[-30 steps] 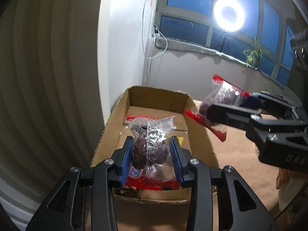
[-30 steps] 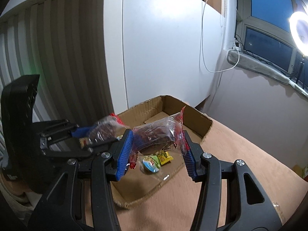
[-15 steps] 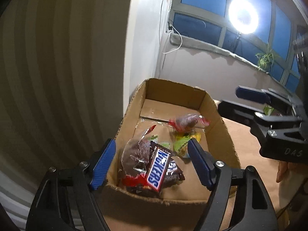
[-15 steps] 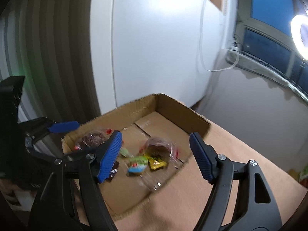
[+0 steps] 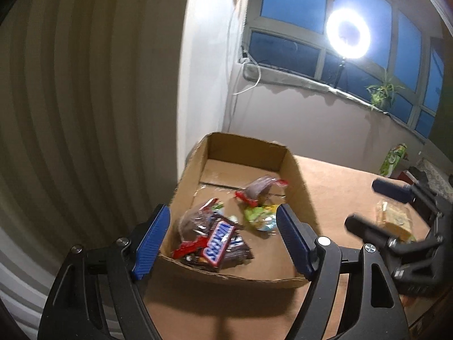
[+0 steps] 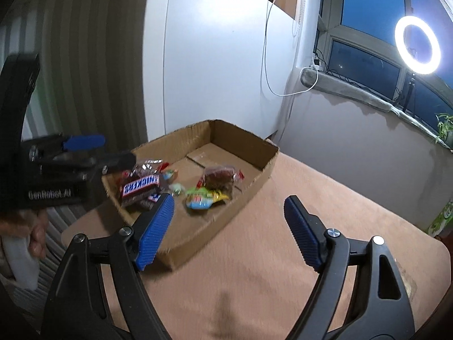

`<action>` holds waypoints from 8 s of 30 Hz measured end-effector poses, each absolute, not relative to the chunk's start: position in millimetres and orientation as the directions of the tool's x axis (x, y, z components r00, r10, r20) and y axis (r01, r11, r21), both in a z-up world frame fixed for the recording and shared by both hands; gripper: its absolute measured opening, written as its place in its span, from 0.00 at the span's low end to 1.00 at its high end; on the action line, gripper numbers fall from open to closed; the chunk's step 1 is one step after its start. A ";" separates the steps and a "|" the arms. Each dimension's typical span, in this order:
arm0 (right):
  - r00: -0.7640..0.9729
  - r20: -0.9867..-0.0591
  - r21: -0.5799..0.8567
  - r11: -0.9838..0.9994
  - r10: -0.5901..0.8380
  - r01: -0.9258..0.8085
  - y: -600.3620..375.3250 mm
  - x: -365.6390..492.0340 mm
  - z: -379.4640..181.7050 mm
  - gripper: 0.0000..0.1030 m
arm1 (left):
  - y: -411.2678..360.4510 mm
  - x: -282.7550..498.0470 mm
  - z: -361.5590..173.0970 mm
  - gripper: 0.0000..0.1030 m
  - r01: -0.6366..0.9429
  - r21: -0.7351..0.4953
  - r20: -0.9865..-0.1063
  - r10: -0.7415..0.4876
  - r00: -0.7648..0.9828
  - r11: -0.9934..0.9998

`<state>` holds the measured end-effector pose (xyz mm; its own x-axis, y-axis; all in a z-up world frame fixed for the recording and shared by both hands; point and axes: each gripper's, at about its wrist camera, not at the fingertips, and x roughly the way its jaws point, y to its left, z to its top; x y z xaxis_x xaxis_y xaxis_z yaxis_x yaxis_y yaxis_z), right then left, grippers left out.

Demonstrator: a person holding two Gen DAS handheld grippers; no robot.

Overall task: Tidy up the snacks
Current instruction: 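Move both open tools back toward the bread loaf and small candies, then grasp the teal candy with the left tool while the right tool grasps the pink candy, then carry both candies to the cardboard box and open both tools, then move both open tools back toward the remaining black and green candies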

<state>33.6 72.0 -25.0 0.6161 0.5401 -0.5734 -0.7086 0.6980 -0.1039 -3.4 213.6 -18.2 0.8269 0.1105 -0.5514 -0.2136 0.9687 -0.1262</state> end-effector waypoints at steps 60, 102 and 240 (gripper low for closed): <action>0.727 -0.649 0.111 0.973 0.225 -0.202 -305.2 14.8 -83.9 0.87 | -129.6 53.4 -77.7 0.76 0.409 -0.052 -0.744 -0.309 0.593 0.911; 0.665 -0.716 0.024 0.959 0.213 -0.282 -287.6 50.8 -114.2 0.22 | -151.9 76.5 -96.8 0.23 0.515 -0.048 -0.772 -0.359 0.525 0.856; 0.694 -0.552 -0.016 0.826 0.462 -0.563 -84.8 -3.8 -30.1 0.57 | 55.2 3.5 1.7 0.71 0.096 -0.040 -0.569 -0.102 0.816 0.995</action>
